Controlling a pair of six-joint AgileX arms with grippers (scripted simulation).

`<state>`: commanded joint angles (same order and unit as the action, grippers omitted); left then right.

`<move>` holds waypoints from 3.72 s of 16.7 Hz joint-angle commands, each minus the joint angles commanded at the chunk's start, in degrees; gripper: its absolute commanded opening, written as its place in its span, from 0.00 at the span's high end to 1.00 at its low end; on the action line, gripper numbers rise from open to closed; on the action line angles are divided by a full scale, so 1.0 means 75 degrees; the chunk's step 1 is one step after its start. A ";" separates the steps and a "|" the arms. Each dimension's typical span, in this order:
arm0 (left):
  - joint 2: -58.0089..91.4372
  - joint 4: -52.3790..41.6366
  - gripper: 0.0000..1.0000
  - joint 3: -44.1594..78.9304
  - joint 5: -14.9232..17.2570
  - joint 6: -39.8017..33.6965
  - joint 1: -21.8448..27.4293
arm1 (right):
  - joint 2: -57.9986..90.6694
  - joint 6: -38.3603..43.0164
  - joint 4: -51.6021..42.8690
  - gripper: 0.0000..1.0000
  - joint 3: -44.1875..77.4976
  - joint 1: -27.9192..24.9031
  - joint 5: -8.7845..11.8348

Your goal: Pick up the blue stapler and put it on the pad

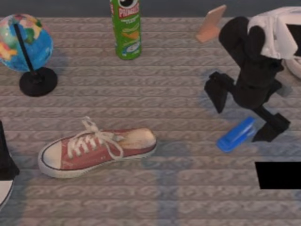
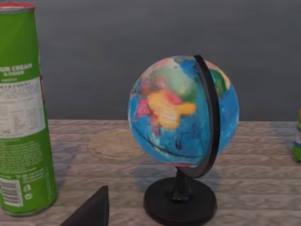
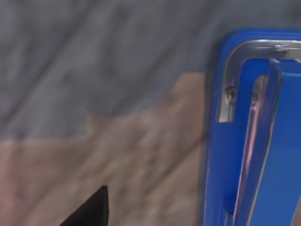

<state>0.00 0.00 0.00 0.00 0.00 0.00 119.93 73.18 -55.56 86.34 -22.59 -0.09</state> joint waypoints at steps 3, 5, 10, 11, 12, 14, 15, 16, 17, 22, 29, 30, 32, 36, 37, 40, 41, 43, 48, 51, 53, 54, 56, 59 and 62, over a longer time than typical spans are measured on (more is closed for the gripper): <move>0.0000 0.0000 0.00 0.0000 0.0000 0.0000 0.0000 | 0.0200 0.0021 0.0585 0.00 -0.0469 -0.0014 -0.0002; 0.0000 0.0000 0.00 0.0000 0.0000 0.0000 0.0000 | 0.0212 0.0021 0.0618 0.00 -0.0498 -0.0015 -0.0002; 0.0000 0.0000 0.00 0.0000 0.0000 0.0000 0.0000 | 0.0212 0.0021 0.0618 0.23 -0.0498 -0.0015 -0.0002; 0.0000 0.0000 0.00 0.0000 0.0000 0.0000 0.0000 | 0.0212 0.0021 0.0618 0.30 -0.0498 -0.0015 -0.0002; 0.0000 0.0000 0.00 0.0000 0.0000 0.0000 0.0000 | 0.0212 0.0021 0.0618 0.38 -0.0498 -0.0015 -0.0002; 0.0000 0.0000 0.00 0.0000 0.0000 0.0000 0.0000 | 0.0212 0.0021 0.0618 0.53 -0.0498 -0.0015 -0.0002; 0.0000 0.0000 0.00 0.0000 0.0000 0.0000 0.0000 | 0.0212 0.0021 0.0618 0.60 -0.0498 -0.0015 -0.0002; 0.0000 0.0000 0.00 0.0000 0.0000 0.0000 0.0000 | 0.0212 0.0021 0.0618 0.68 -0.0498 -0.0015 -0.0002; 0.0000 0.0000 0.00 0.0000 0.0000 0.0000 0.0000 | 0.0212 0.0021 0.0618 0.75 -0.0498 -0.0015 -0.0002; 0.0000 0.0000 0.00 0.0000 0.0000 0.0000 0.0000 | 0.0212 0.0021 0.0618 1.00 -0.0498 -0.0015 -0.0002; 0.0000 0.0000 0.00 0.0000 0.0000 0.0000 0.0000 | 0.0199 0.0030 0.0618 1.00 -0.0498 0.0003 -0.0001; 0.0000 0.0000 0.00 0.0000 0.0000 0.0000 0.0000 | 0.0196 0.0033 0.0594 1.00 -0.0475 0.0001 -0.0001; 0.0000 0.0000 0.00 0.0000 0.0000 0.0000 0.0000 | 0.0137 0.0057 0.0307 1.00 -0.0227 -0.0003 0.0000; 0.0000 0.0000 0.00 0.0000 0.0000 0.0000 0.0000 | -0.0188 0.0060 -0.1055 1.00 0.0666 -0.0023 0.0004; 0.0000 0.0000 0.00 0.0000 0.0000 0.0000 0.0000 | -0.0287 0.0046 -0.1417 1.00 0.0904 -0.0036 0.0005; 0.0000 0.0000 0.00 0.0000 0.0000 0.0000 0.0000 | -0.0543 0.0006 -0.2063 1.00 0.1414 -0.0054 0.0005; 0.0000 0.0000 0.00 0.0000 0.0000 0.0000 0.0000 | -0.0578 0.0000 -0.2118 1.00 0.1462 -0.0053 0.0005; 0.0000 0.0000 0.00 0.0000 0.0000 0.0000 0.0000 | -0.0578 0.0000 -0.2118 1.00 0.1462 -0.0053 0.0005; 0.0000 0.0000 0.00 0.0000 0.0000 0.0000 0.0000 | -0.1016 0.0575 -0.1986 1.00 0.0897 0.0130 0.0005; 0.0000 0.0000 0.00 0.0000 0.0000 0.0000 0.0000 | -0.1858 0.1670 -0.1798 1.00 -0.0167 0.0402 0.0001; 0.0000 0.0000 0.00 0.0000 0.0000 0.0000 0.0000 | -0.2501 0.2555 -0.1661 1.00 -0.1049 0.0594 -0.0004; 0.0000 0.0000 0.00 0.0000 0.0000 0.0000 0.0000 | -0.2829 0.2985 -0.1588 1.00 -0.1482 0.0685 -0.0006; 0.0000 0.0000 0.00 0.0000 0.0000 0.0000 0.0000 | -0.3420 0.3677 -0.1444 1.00 -0.2168 0.0848 -0.0009; 0.0000 0.0000 0.00 0.0000 0.0000 0.0000 0.0000 | -0.3859 0.4118 -0.1316 1.00 -0.2602 0.0978 -0.0010; 0.0000 0.0000 0.00 0.0000 0.0000 0.0000 0.0000 | -0.3863 0.4121 -0.1315 1.00 -0.2606 0.0979 -0.0010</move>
<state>0.00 0.00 0.00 0.00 0.00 0.00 90.96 104.08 -65.42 66.80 -15.25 -0.16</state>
